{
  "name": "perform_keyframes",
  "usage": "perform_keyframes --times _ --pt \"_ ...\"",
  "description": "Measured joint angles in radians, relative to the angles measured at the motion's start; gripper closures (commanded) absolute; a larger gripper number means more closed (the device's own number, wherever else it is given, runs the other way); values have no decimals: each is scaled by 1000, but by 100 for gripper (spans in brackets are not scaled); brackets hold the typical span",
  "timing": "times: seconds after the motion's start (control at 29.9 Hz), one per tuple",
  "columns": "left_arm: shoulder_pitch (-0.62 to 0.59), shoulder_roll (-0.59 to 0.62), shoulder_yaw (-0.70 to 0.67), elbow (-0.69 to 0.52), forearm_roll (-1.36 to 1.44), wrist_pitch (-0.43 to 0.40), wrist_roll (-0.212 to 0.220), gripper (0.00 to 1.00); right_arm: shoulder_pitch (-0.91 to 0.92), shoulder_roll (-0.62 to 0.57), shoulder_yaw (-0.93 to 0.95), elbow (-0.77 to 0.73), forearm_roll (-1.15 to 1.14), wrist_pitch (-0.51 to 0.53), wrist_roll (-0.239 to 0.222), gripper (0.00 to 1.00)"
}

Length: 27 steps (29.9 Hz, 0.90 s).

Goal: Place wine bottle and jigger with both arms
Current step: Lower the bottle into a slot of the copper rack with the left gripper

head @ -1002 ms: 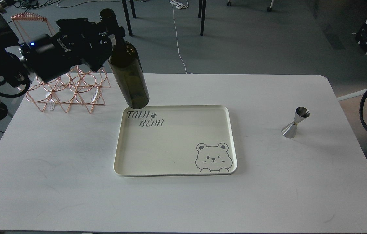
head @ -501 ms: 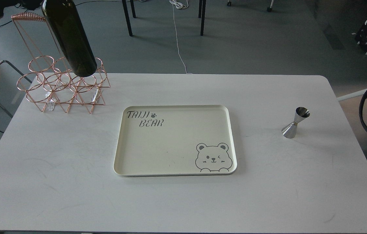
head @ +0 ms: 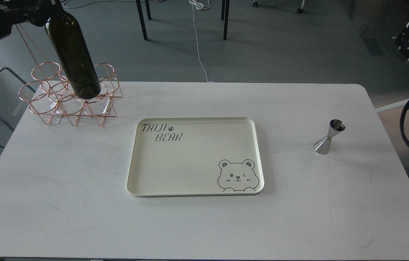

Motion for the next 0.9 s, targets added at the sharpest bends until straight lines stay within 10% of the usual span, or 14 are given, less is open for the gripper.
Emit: perform_keyframes --times 0.9 --pt "2 -61 3 92 -10 1 1 90 1 -2 -5 -1 0 3 0 4"
